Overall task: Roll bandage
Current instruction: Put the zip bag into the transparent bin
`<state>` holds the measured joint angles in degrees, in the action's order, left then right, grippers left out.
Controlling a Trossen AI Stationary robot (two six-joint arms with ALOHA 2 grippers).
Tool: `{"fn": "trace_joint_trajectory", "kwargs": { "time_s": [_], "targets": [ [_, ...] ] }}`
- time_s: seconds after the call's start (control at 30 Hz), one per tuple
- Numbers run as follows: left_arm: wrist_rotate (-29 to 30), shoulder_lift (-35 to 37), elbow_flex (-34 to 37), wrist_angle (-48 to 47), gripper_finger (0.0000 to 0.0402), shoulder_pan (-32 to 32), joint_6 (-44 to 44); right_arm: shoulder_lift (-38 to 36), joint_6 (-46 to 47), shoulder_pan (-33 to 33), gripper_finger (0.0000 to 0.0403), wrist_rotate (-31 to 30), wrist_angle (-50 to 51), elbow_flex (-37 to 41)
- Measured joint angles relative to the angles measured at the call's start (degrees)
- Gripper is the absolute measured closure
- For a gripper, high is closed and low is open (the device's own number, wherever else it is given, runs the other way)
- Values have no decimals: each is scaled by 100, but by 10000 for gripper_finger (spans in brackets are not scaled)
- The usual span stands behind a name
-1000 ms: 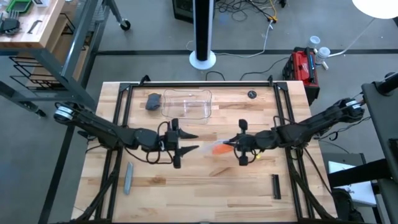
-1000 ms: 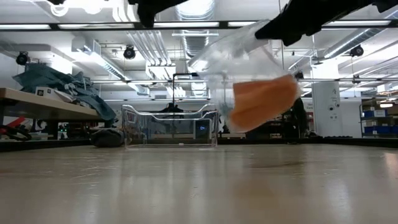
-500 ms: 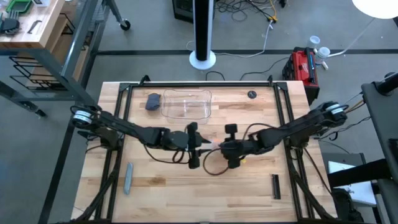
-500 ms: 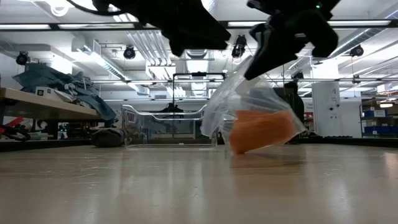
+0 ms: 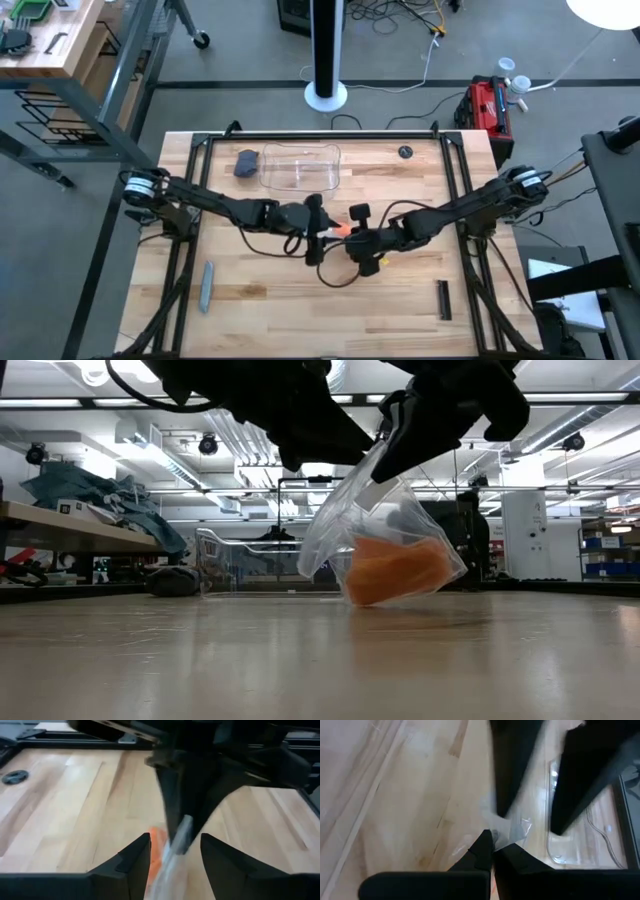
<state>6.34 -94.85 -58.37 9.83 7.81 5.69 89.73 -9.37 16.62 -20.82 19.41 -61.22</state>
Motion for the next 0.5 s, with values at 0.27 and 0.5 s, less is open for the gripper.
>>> {"fn": "trace_joint_trajectory", "kwargs": {
  "time_s": [0.27,0.5],
  "targets": [
    [-300,0,0,121,279,-4,0,0,-20,0,403,-3,-34,12],
    [-294,-39,4,124,311,-5,0,-2,-11,0,403,-4,-41,16]
  ]
}}
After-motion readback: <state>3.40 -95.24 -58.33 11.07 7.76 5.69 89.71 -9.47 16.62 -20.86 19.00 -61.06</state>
